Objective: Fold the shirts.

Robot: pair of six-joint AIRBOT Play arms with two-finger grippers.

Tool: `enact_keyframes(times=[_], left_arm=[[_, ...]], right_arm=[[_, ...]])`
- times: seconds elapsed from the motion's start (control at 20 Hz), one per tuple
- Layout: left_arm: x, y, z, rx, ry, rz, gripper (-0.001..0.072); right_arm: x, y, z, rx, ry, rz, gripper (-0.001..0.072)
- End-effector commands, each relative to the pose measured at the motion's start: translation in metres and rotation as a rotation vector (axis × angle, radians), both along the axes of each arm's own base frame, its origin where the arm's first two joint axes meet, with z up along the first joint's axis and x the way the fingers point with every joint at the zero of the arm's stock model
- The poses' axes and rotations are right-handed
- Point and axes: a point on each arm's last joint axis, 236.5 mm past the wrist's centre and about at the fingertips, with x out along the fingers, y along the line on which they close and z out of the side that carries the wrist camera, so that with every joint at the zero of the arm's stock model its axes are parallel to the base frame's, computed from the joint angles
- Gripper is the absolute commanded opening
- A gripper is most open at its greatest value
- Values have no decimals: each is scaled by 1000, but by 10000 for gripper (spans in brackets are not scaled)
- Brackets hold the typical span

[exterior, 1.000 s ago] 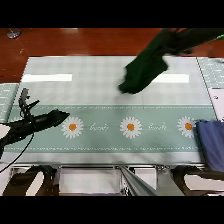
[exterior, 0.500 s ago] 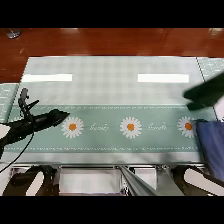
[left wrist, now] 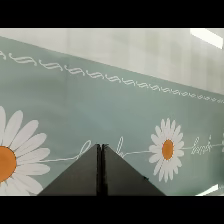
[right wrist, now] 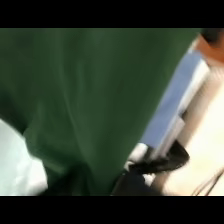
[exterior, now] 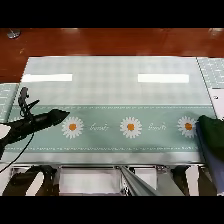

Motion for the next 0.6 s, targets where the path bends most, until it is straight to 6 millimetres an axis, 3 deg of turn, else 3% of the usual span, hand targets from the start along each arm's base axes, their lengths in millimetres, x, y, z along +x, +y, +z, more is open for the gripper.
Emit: enact_keyframes(times=[0.0,0.1,0.15,0.2,0.25,0.3,0.35,0.4,0.45,0.5,0.55], left_arm=[[7,10,2,97,-69,-32,23],[36,70,25,267,-103,92,22],[53,95,54,297,-146,156,22],[72,113,92,302,-205,206,22],[89,121,130,294,-264,223,22],[104,116,164,276,-313,202,22],[117,99,194,255,-356,144,22],[126,77,216,248,-390,70,22],[133,50,234,258,-431,-9,22],[138,26,240,293,-464,-76,21],[141,3,234,340,-476,-123,22]], right_arm=[[-9,0,-35,-25,-23,-39,617],[51,-14,-11,-46,-246,24,608],[89,-22,12,-61,-377,57,525],[130,-24,38,-62,-510,114,386],[181,-16,68,-37,-669,204,177],[231,4,97,1,-819,325,42],[280,38,124,46,-952,486,17],[319,83,137,93,-1022,660,17],[344,131,135,100,-1020,880,17],[358,184,119,98,-972,1095,17],[362,237,87,114,-869,1244,17]])
